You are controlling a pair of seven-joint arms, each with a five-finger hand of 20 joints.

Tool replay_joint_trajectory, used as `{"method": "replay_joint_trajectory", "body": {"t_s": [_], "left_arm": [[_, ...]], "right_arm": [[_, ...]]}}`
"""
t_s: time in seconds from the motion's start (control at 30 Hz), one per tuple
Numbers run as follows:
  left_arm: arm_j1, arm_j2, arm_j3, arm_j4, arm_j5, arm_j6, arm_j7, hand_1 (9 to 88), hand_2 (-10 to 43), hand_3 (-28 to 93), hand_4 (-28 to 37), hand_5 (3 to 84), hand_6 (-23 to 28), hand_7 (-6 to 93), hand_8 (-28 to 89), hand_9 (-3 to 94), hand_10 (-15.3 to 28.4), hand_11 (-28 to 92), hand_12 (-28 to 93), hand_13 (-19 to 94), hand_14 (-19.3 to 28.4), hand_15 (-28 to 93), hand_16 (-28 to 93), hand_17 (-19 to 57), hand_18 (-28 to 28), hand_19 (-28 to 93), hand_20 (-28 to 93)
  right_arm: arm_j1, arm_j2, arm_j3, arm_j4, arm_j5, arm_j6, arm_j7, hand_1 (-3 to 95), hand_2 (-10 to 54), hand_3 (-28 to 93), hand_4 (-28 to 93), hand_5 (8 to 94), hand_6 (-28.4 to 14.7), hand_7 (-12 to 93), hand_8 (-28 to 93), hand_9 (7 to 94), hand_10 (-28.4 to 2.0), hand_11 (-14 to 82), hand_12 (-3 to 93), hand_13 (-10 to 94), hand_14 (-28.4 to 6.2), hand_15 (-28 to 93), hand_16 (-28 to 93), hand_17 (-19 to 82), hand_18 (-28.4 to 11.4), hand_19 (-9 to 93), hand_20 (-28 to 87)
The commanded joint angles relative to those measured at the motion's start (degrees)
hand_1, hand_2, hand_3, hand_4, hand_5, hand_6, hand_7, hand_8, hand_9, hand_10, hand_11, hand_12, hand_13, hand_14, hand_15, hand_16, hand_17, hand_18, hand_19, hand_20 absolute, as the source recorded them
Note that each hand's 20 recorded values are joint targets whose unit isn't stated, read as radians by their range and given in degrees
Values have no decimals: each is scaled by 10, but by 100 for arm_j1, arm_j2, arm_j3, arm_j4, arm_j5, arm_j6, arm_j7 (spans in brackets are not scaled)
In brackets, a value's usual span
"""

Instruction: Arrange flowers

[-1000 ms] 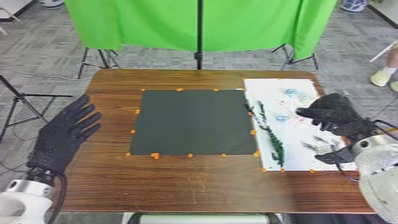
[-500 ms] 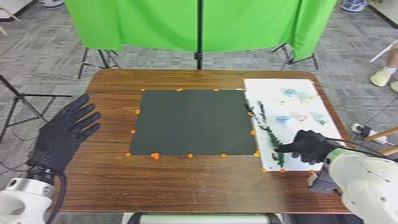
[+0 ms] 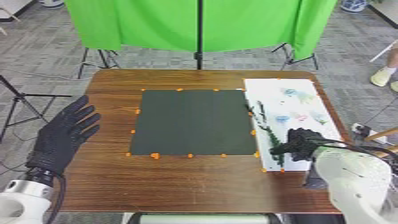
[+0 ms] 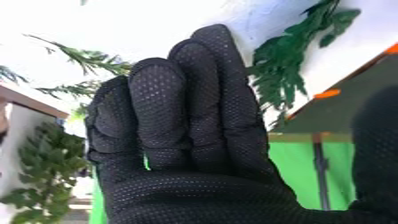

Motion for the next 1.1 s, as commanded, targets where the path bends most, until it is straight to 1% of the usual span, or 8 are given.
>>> {"method": "replay_joint_trajectory", "body": {"t_s": [0.03, 0.17, 0.27, 0.53, 0.67, 0.9, 1.0, 1.1], "left_arm": [[49, 4, 12, -8, -35, 67, -28, 248, -48, 684, -283, 249, 17, 209, -120, 196, 96, 213, 154, 129, 118, 321, -2, -117, 179, 399, 72], [22, 22, 22, 7, -43, 62, -34, 248, -46, 683, -283, 249, 17, 209, -120, 197, 96, 213, 154, 129, 117, 322, -2, -117, 179, 399, 73], [25, 37, 32, 14, -58, 72, -32, 248, -44, 682, -283, 249, 17, 209, -120, 198, 96, 213, 154, 129, 118, 321, -3, -117, 179, 399, 72], [23, 57, 31, 0, -68, 79, -22, 249, -41, 681, -283, 250, 18, 207, -119, 199, 96, 214, 153, 129, 118, 320, -2, -117, 179, 400, 72], [41, 45, 29, -8, -70, 73, -20, 249, -41, 681, -283, 250, 17, 209, -119, 199, 97, 214, 153, 130, 118, 321, -3, -117, 179, 400, 72], [56, 12, 17, -16, -58, 60, -32, 249, -40, 682, -283, 250, 17, 208, -120, 199, 97, 215, 153, 130, 117, 320, -2, -117, 180, 399, 73], [23, 10, 33, -1, -60, 47, -60, 249, -39, 682, -283, 250, 17, 208, -120, 199, 96, 214, 153, 130, 117, 320, -3, -118, 180, 399, 73], [48, 10, 35, -7, -69, 58, -53, 249, -39, 682, -283, 250, 17, 209, -120, 199, 97, 214, 153, 130, 117, 320, -3, -118, 180, 399, 73]], "right_arm": [[-376, -109, -585, 493, 142, -473, 90, 122, -50, 730, -282, 703, -8, 434, -201, 722, -124, 556, 339, 650, -136, 769, 262, 316, -229, 918, 367], [-427, -132, -813, 607, -114, -558, 117, 91, -18, 725, -283, 733, -9, 424, -198, 744, -125, 557, 345, 669, -137, 776, 273, 330, -237, 929, 384], [-500, -101, -1050, 688, -350, -233, 271, 108, -25, 732, -282, 750, -5, 423, -196, 763, -124, 554, 348, 686, -133, 776, 278, 349, -237, 931, 404], [-480, -141, -1436, 822, -655, -92, 464, 191, -57, 755, -282, 790, 8, 428, -193, 799, -118, 545, 349, 729, -120, 774, 290, 403, -234, 932, 455], [-484, -180, -1522, 825, -732, -202, 381, 236, -94, 757, -283, 804, 18, 441, -197, 825, -114, 550, 354, 745, -115, 776, 298, 417, -233, 932, 475], [-590, -243, -1616, 788, -914, -514, 99, 372, -95, 687, -283, 861, 41, 412, -189, 895, -93, 509, 346, 813, -84, 738, 298, 455, -223, 932, 482], [-681, -278, -1578, 831, -885, -274, 29, 442, -95, 643, -283, 872, 35, 395, -19, 915, -85, 499, 344, 832, -77, 722, 307, 461, -220, 932, 481], [-782, -291, -1504, 884, -1078, 56, -221, 471, -95, 663, -283, 886, 30, 387, 14, 930, -80, 491, 341, 853, -70, 711, 306, 469, -219, 932, 484]]}}
